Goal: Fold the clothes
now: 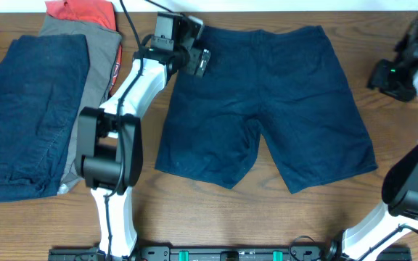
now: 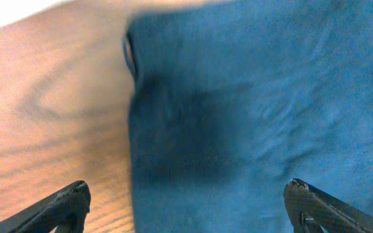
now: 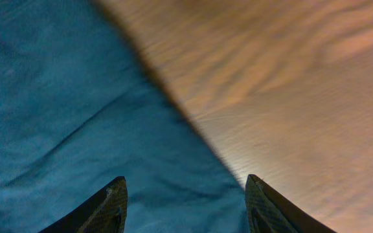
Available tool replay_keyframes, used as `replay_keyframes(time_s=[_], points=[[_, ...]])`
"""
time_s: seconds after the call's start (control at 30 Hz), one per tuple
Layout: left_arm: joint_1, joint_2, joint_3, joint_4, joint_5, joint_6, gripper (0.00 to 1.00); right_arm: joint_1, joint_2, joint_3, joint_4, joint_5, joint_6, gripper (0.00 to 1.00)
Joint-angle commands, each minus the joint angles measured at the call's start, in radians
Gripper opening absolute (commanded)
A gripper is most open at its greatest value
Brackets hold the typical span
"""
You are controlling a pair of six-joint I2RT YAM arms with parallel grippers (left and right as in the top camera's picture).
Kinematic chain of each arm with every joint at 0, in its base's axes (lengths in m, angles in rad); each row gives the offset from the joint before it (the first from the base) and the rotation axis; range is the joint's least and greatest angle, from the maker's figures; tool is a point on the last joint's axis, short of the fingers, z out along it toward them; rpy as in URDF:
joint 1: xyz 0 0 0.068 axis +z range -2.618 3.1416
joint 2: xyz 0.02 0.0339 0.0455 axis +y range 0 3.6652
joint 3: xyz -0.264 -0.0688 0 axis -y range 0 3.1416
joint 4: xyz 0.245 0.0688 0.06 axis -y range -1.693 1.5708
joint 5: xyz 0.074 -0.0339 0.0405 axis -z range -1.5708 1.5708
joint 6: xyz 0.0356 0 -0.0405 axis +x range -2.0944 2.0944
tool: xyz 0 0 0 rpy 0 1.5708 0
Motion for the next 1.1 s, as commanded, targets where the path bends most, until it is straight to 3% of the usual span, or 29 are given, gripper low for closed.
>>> replay_keyframes(time_s=[0.0,0.3,0.4,0.5,0.63,0.77,1.0,1.07], points=[[0.003,0.065,0.032,0.003,-0.011,0.043,0.96,0.070,-0.003,0.017,-0.002,-0.013,-0.020,0.57],[0.007,0.113,0.032,-0.008,0.000,0.043,0.95,0.173,-0.003,0.017,-0.002,0.021,-0.016,0.58],[0.007,0.135,0.032,-0.034,0.000,0.039,0.88,0.190,-0.003,0.017,-0.002,0.020,-0.016,0.58],[0.008,0.145,0.032,-0.082,-0.001,0.039,0.74,0.204,-0.003,0.017,-0.005,0.020,-0.016,0.58],[0.013,0.144,0.032,-0.136,-0.002,0.016,0.42,0.219,-0.003,0.017,-0.006,0.020,-0.015,0.57],[0.032,0.127,0.032,-0.227,-0.002,-0.085,0.27,0.237,-0.003,0.016,-0.014,0.021,0.004,0.56],[0.086,0.031,0.032,-0.525,0.000,-0.258,0.27,0.278,-0.002,0.009,-0.027,0.020,0.061,0.56],[0.097,-0.003,0.032,-0.631,-0.003,-0.258,0.40,0.295,0.002,0.004,-0.020,0.020,0.072,0.56]])
